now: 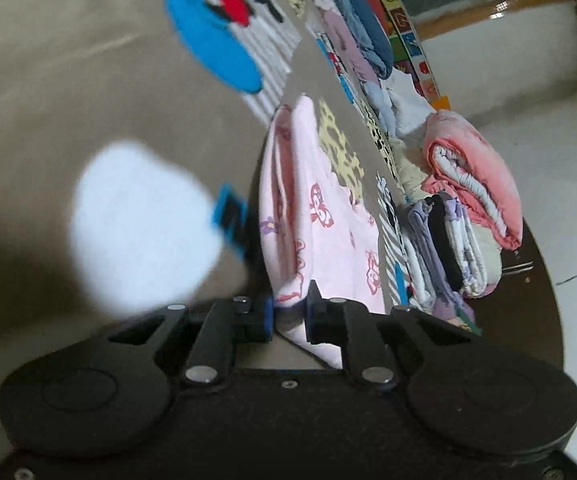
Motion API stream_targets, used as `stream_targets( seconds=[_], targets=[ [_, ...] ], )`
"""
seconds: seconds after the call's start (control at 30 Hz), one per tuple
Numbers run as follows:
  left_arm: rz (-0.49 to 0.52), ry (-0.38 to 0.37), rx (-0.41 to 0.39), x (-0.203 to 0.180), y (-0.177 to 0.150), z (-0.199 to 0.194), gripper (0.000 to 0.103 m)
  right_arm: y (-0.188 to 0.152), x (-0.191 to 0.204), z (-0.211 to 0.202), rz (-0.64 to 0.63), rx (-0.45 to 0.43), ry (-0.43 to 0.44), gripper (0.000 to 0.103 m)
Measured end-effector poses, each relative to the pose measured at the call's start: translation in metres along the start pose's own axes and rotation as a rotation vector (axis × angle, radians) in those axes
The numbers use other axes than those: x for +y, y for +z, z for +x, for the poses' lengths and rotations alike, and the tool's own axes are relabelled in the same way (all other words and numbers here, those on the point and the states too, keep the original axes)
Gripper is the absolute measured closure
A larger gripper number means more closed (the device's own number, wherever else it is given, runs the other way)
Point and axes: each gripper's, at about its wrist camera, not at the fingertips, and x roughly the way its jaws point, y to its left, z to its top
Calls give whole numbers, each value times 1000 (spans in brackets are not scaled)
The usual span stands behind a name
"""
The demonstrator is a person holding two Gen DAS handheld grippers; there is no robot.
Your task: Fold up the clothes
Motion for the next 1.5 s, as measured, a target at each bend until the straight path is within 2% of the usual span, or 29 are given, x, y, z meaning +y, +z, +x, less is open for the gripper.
stream_targets(
  seconds=[0.2,0.33,0.5,0.53,0.6,0.67,0.7,0.87,0.97,1.13,1.27,1.37,1.4,1.5],
  targets=[
    [-28,5,21,10,-28,-23,92,-31,-4,-31,-18,44,-16,86],
    [-58,8,29,18,-32,-37,92,-42,-6,-50,-15,63,-27,86],
    [-21,52,-33,18,-26,-59,91,-49,-9,-77,4,44,-49,83],
    [-6,58,-43,17,-25,-60,88,-51,-8,-82,-6,32,-57,82],
    [24,65,-62,15,-23,-62,75,-50,-8,-87,-5,3,-55,75],
    [61,53,-74,9,-21,-58,55,-49,-7,-91,-14,-35,-51,62],
    [87,52,-77,6,-21,-56,55,-48,-6,-91,-24,-49,-50,59],
    [230,73,-74,-2,-21,-42,55,-44,-9,-81,-11,-61,-22,49],
    [251,60,-71,6,-19,-35,55,-41,-8,-66,-20,-46,-25,47],
    [277,16,-57,2,-7,-17,55,-33,-9,-41,-64,-33,-18,48],
    [311,-10,-33,-8,7,7,55,-14,-13,-24,-60,-14,13,50],
    [340,-2,-18,-15,16,22,57,-3,-13,-9,-71,-5,34,51],
    [351,1,-13,-18,19,27,61,-1,-12,-5,-78,-3,40,51],
    [361,7,18,-24,27,42,83,7,-11,7,-99,-3,51,55]
  ],
)
